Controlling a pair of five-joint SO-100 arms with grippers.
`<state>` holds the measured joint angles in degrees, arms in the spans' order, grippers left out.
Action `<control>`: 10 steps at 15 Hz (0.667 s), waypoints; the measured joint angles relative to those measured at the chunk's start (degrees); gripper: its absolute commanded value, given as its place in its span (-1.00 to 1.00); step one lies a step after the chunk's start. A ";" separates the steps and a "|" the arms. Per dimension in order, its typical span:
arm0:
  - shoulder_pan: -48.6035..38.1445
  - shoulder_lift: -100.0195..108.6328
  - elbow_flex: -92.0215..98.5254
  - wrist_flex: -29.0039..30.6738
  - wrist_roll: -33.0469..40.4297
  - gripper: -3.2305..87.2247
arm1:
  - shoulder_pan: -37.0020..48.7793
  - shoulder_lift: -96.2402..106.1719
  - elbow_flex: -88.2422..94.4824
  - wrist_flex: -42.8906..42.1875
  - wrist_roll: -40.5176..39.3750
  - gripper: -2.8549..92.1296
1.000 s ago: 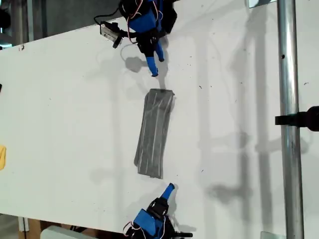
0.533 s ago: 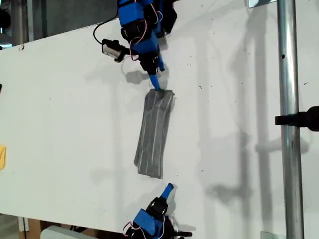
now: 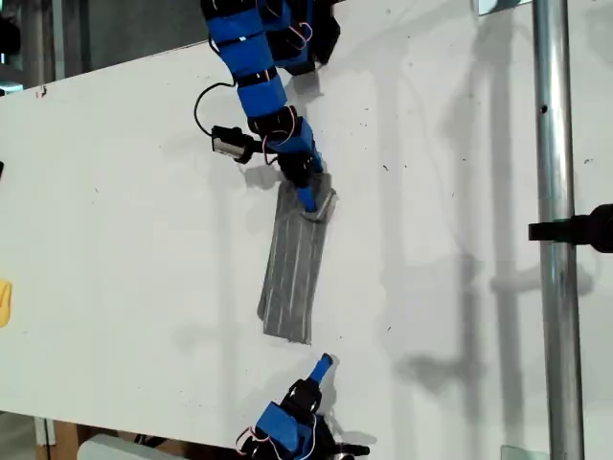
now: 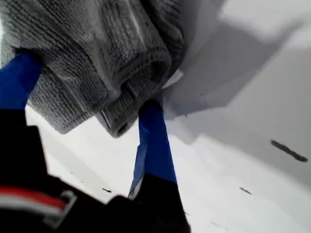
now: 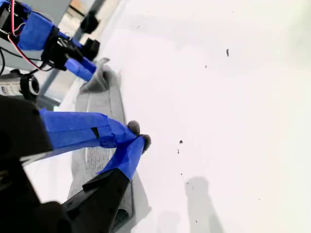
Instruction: Grasp corners of a towel and fold twice.
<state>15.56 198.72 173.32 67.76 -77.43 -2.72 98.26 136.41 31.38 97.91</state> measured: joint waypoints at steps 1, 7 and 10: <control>0.00 0.00 0.00 0.00 -0.09 -0.99 | 0.18 -2.37 -0.62 -4.75 0.09 -0.25; 1.85 0.00 0.00 0.26 -1.67 -0.99 | 3.78 -0.26 -0.88 1.23 -2.29 -0.94; 1.85 0.00 0.00 0.53 -1.67 -0.99 | 3.25 8.00 0.18 18.19 -3.34 -0.94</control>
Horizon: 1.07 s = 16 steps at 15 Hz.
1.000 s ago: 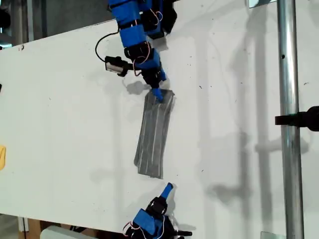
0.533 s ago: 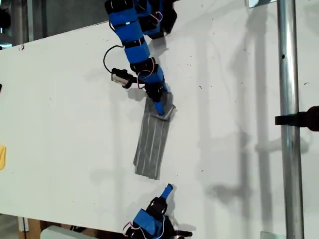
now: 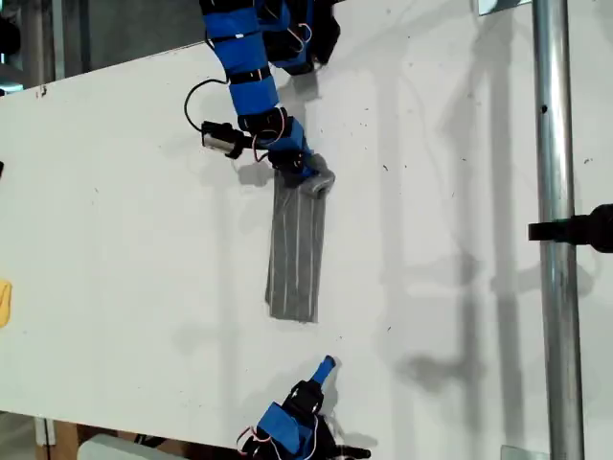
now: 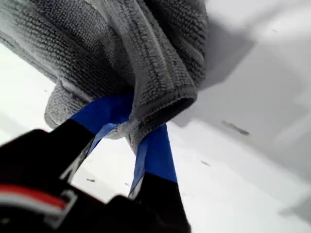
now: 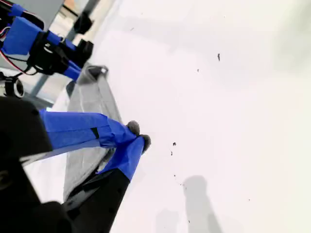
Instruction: Grasp corners of a towel and fold twice.
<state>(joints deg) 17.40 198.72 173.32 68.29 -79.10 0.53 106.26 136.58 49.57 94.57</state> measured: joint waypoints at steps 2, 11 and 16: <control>0.00 0.00 0.00 0.00 0.18 -0.99 | -2.99 6.33 0.18 6.86 0.70 -0.94; 0.18 0.00 0.00 -0.62 0.18 -0.99 | -5.36 10.37 -31.03 31.82 -9.76 -0.94; 0.18 0.00 0.00 -1.32 0.18 -0.99 | -1.67 -14.50 -32.17 6.06 -15.29 -0.94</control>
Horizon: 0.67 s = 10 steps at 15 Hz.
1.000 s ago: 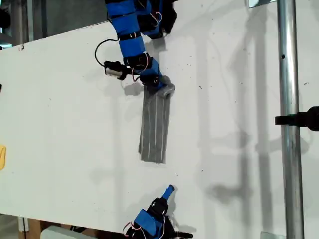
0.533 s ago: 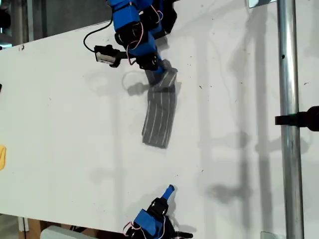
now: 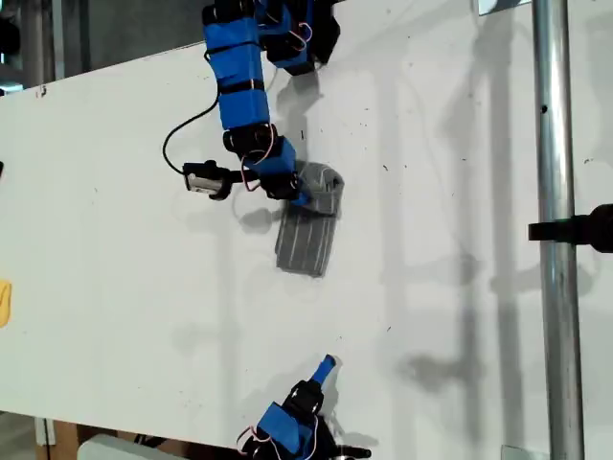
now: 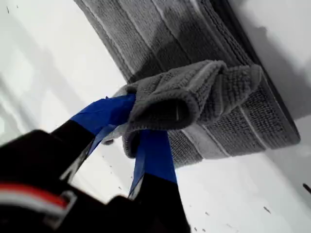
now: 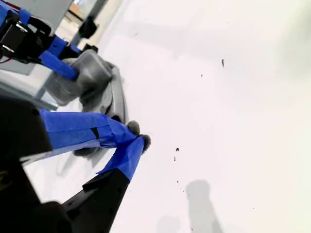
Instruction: Grasp corners of a towel and fold twice.
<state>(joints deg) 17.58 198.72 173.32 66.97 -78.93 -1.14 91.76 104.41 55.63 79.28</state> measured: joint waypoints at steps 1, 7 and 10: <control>0.00 0.00 0.00 -0.09 0.00 -0.99 | 0.79 -3.25 -0.18 -4.83 -0.97 -0.94; -0.09 0.00 0.00 -1.14 0.00 -0.99 | 4.83 -11.43 -14.24 -16.61 -8.35 -0.39; -0.18 0.00 0.00 -2.11 0.00 -0.99 | 4.92 -11.51 -14.33 -26.98 -10.90 -0.49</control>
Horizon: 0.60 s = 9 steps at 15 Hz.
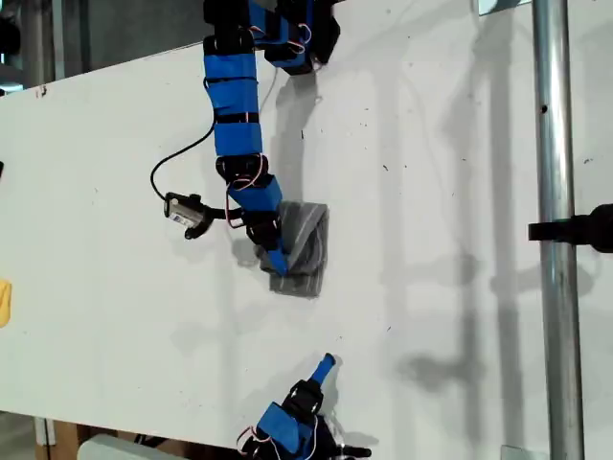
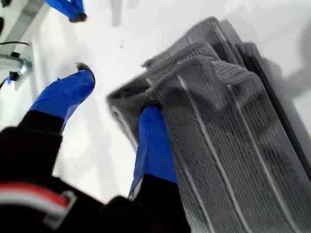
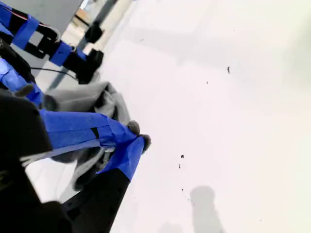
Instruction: Grasp corners of a towel and fold twice.
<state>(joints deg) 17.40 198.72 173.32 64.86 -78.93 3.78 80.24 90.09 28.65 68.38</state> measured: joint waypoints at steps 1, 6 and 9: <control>0.00 0.00 0.00 -0.35 0.00 -0.98 | 0.00 0.00 0.00 -6.42 0.00 -0.49; -3.69 0.00 3.43 -0.70 -3.96 -0.98 | 1.49 13.27 7.91 4.75 -1.49 -0.94; -6.68 0.00 4.66 1.67 -3.69 -0.93 | 0.53 37.09 31.29 20.13 2.37 -0.94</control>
<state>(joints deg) 10.72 198.72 177.98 66.53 -82.62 4.31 117.33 121.38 48.78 70.75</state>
